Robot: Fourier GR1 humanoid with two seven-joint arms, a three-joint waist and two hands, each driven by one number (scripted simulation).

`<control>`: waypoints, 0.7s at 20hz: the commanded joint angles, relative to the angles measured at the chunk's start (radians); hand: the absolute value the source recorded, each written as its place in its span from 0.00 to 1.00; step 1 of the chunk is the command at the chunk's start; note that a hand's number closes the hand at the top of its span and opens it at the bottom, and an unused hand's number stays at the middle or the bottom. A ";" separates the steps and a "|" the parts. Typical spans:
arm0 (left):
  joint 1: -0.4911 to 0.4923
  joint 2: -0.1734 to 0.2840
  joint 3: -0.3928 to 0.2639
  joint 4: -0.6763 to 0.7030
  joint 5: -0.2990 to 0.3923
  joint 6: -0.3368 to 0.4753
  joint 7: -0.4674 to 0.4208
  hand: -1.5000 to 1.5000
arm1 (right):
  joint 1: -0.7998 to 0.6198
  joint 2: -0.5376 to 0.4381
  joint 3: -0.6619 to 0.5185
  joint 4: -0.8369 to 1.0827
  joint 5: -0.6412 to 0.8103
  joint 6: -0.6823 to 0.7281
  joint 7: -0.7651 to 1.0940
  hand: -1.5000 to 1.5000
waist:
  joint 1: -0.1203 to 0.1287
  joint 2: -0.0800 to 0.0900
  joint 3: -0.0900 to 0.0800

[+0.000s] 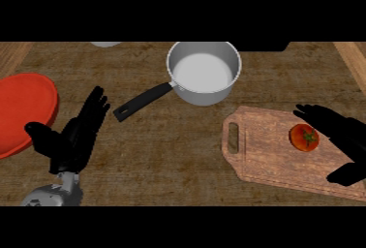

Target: Pick the tomato from the cutting board and place it in the pot

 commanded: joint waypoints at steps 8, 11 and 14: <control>-0.023 -0.025 0.017 -0.031 -0.040 -0.019 0.068 0.50 | -0.002 0.045 0.027 0.098 0.167 -0.053 0.014 0.00 | -0.002 -0.001 0.000; -0.056 -0.026 0.064 -0.002 -0.026 -0.034 0.056 0.50 | -0.076 0.074 0.034 0.169 0.207 -0.049 0.028 0.00 | -0.001 0.000 0.000; -0.050 -0.011 0.088 0.008 -0.013 -0.071 0.040 0.50 | -0.153 0.092 0.033 0.286 0.228 -0.082 -0.005 0.00 | 0.002 0.001 0.000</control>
